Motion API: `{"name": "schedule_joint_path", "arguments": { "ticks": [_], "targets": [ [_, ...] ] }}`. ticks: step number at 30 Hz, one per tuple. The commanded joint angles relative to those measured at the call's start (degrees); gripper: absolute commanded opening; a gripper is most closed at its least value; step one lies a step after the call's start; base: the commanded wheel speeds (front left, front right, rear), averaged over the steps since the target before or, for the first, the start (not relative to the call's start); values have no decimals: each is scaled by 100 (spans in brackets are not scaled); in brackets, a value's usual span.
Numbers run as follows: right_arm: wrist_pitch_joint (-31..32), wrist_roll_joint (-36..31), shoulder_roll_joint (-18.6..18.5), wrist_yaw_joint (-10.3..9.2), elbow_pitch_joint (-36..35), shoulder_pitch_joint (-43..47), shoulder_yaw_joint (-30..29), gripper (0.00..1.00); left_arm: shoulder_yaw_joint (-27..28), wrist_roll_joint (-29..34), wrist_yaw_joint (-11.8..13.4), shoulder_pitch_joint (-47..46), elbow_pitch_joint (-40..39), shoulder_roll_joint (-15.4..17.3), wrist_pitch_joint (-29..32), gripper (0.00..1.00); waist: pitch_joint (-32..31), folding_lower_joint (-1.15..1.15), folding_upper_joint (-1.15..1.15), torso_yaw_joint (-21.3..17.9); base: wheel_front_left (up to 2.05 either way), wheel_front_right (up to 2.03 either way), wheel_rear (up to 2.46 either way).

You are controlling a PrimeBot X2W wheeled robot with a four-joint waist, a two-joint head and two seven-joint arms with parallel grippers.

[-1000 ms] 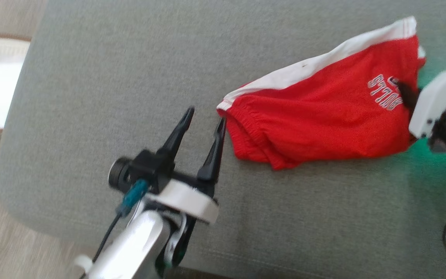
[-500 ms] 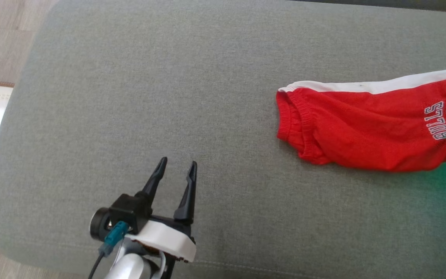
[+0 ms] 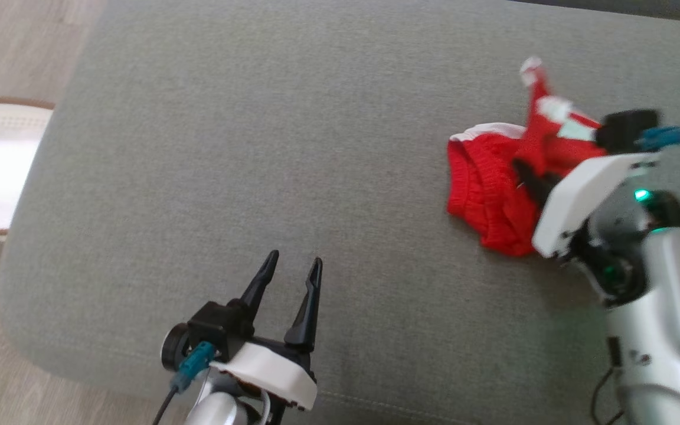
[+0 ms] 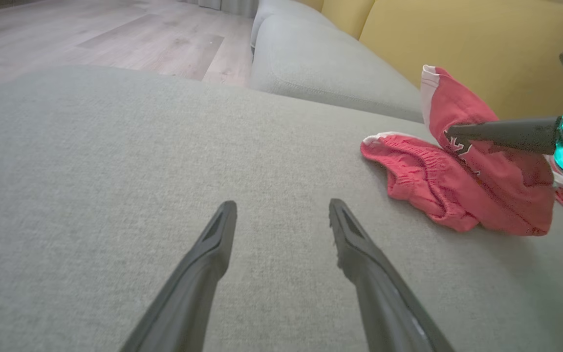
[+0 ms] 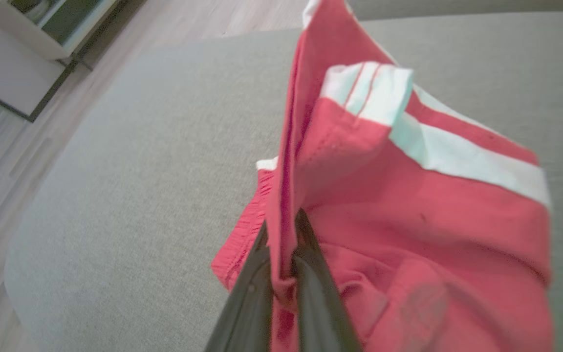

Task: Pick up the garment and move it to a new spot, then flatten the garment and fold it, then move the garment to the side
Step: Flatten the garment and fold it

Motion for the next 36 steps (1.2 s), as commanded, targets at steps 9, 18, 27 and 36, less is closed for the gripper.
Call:
{"name": "schedule_joint_path", "arguments": {
  "ticks": [9, 18, 27, 36],
  "targets": [
    [-359, -165, 309, -4, 454, -193, 435, 0, 125, -98, -5, -76, -49, -36, -70, 100, -58, 0, 0, 235, 0, 0, 0],
    [-753, 312, 397, -4, 428, -7, 1080, 100, 212, -141, 46, 21, 34, -37, -70, 100, -322, 0, 0, -103, 0, 0, 0],
    [-1527, 756, 41, -4, -394, 722, 1227, 100, 535, -3, -40, 140, 185, -37, -70, 100, -800, 0, 0, -516, 0, 0, 0],
    [-2510, 217, -301, -4, -741, 1484, 385, 100, 767, 55, -80, 442, 171, -38, -70, 100, -1127, 0, 0, -650, 0, 0, 0]
  ]
}}
